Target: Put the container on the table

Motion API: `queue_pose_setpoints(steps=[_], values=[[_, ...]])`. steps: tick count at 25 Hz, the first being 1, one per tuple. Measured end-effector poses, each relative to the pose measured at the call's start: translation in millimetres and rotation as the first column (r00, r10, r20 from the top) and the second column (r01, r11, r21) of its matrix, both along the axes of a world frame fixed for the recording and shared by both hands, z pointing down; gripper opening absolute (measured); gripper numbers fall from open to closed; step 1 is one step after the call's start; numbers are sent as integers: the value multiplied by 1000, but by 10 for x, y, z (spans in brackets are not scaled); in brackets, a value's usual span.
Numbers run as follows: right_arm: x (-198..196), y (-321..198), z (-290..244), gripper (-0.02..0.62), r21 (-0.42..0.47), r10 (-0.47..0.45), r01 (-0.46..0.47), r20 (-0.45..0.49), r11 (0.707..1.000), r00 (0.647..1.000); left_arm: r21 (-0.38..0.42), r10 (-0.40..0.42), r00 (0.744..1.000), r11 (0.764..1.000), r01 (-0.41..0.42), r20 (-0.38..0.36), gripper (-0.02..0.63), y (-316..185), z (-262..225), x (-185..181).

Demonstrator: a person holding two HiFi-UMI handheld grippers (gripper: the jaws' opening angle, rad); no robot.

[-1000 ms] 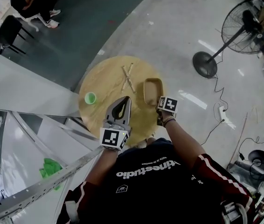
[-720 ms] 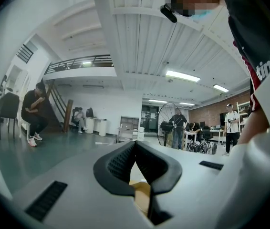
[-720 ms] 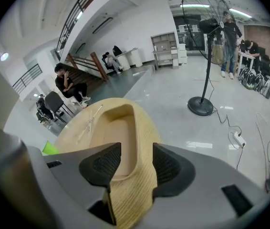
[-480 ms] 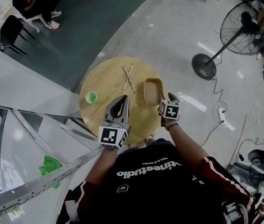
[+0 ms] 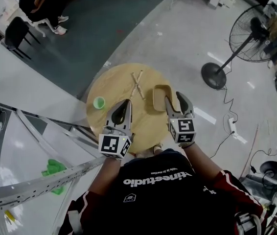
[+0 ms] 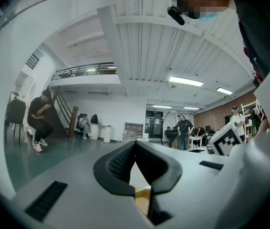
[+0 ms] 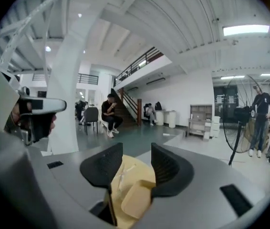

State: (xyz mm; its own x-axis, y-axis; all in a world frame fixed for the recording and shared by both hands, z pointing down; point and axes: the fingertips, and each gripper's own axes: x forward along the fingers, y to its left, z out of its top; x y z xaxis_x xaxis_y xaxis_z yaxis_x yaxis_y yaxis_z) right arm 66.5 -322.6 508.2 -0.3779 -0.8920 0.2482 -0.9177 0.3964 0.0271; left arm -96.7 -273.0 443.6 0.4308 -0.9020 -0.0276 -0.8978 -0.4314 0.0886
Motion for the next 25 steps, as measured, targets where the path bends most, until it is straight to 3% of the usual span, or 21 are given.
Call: queue_pose_setpoints(steps=[5, 10, 16, 25], values=[[-298, 374, -763, 202, 144, -73, 55, 118, 988, 990, 43, -31, 999, 999, 32, -20, 23, 150, -302, -195], [-510, 676, -1109, 139, 235, -160, 127, 127, 964, 979, 60, -58, 998, 996, 60, -30, 23, 320, -463, -301], [-644, 843, -1303, 15, 262, -203, 167, 119, 950, 972, 72, -69, 997, 995, 70, -21, 23, 435, -603, -344], [-691, 881, -1283, 14, 233, -210, 172, 146, 957, 967, 83, -65, 997, 994, 67, -31, 23, 578, -682, -392]])
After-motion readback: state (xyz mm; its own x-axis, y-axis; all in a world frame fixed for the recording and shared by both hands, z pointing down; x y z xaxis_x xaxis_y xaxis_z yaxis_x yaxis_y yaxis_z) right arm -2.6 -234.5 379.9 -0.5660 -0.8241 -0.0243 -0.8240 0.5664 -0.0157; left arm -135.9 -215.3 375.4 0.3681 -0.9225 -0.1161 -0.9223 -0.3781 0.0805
